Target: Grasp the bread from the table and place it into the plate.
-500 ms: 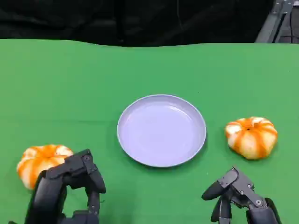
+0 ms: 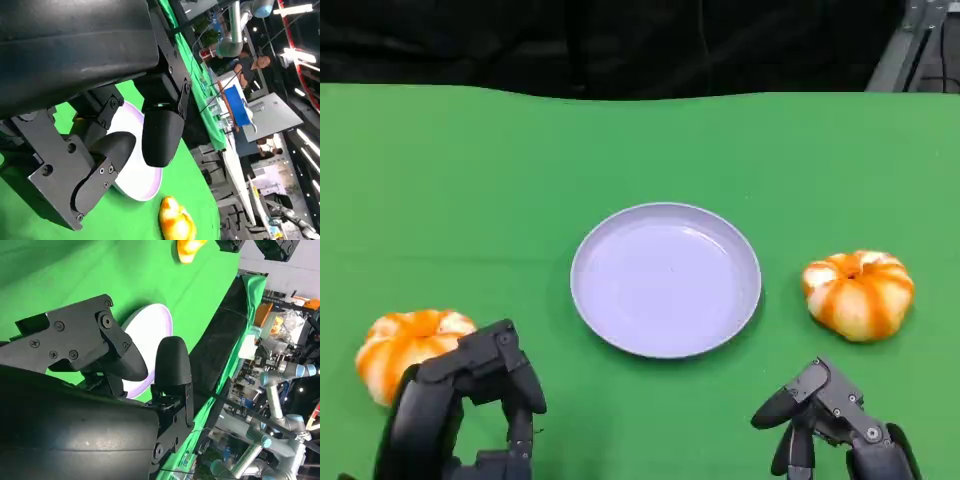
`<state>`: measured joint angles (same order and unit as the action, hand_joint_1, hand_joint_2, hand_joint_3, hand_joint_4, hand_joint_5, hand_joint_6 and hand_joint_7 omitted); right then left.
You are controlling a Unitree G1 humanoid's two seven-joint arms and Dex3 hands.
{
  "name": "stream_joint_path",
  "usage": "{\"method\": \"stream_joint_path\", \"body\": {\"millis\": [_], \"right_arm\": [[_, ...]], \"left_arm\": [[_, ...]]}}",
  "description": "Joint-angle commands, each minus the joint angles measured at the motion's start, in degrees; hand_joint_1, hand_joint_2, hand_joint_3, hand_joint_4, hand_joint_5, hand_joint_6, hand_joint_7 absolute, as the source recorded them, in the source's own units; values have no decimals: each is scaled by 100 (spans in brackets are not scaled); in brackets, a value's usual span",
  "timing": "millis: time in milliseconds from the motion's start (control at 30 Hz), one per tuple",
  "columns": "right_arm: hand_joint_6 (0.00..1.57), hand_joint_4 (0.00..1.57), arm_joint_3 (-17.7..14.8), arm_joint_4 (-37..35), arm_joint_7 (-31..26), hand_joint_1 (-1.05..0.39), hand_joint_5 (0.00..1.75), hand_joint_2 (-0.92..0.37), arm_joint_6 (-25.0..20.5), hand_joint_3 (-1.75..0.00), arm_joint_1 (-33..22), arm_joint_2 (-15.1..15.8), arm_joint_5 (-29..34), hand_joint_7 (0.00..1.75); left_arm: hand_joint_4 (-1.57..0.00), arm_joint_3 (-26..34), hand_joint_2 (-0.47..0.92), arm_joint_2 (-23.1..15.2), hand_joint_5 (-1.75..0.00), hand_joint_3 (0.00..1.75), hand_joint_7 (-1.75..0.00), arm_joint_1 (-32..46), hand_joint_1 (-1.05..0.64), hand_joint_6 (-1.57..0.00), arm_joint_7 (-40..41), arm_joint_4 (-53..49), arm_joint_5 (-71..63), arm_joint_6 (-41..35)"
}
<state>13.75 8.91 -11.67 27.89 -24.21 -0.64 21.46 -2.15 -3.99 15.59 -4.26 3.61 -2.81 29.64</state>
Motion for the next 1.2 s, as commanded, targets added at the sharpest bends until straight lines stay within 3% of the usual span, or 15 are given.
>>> {"method": "stream_joint_path", "body": {"millis": [33,200,333,400,500,567,633,867,1200], "right_arm": [[36,71,-33,55,-13,-9,175,-74,-11,-132,-32,0,-92,175],[36,71,-38,44,-8,-9,175,-74,3,-133,-21,9,-112,175],[36,70,-28,30,-28,-9,175,-74,9,-132,-11,5,-70,175],[36,70,-18,37,-50,-9,175,-74,1,-132,-22,-1,-19,175],[36,70,-6,4,-129,-9,175,-74,59,-132,-21,-10,81,175],[36,71,19,43,-145,-8,175,-74,9,-132,-40,-25,116,175],[36,72,55,114,-145,-10,175,-74,-74,-132,-69,-53,156,175],[36,71,118,231,-62,-8,175,-76,-153,-133,-116,-102,-3,175],[34,67,174,262,-71,-7,175,-78,-174,-130,-106,-102,6,175]], "left_arm": [[-95,78,18,-45,-175,175,-170,-25,-9,-83,36,3,-21,46],[-76,132,27,-5,-154,151,-140,-56,-6,-71,83,-44,6,119],[-56,320,39,-131,-124,108,-98,-155,-10,-58,386,-124,-657,95],[-46,388,53,-232,-114,76,-79,-173,-20,-53,576,-87,-1149,8],[-33,444,70,-340,-109,38,-62,-209,-29,-47,762,-50,-1589,-72],[-31,467,74,-474,-109,28,-59,-221,-31,-47,825,85,-1999,-275],[-15,500,81,-726,-99,12,-47,-236,-42,-35,863,385,-2818,-716],[0,181,83,-1248,-83,0,-30,-555,-52,-28,295,1054,-4948,-2491],[0,-443,81,-1473,-65,0,-19,-1488,-48,-22,-180,-108,-5585,-3834]]}}
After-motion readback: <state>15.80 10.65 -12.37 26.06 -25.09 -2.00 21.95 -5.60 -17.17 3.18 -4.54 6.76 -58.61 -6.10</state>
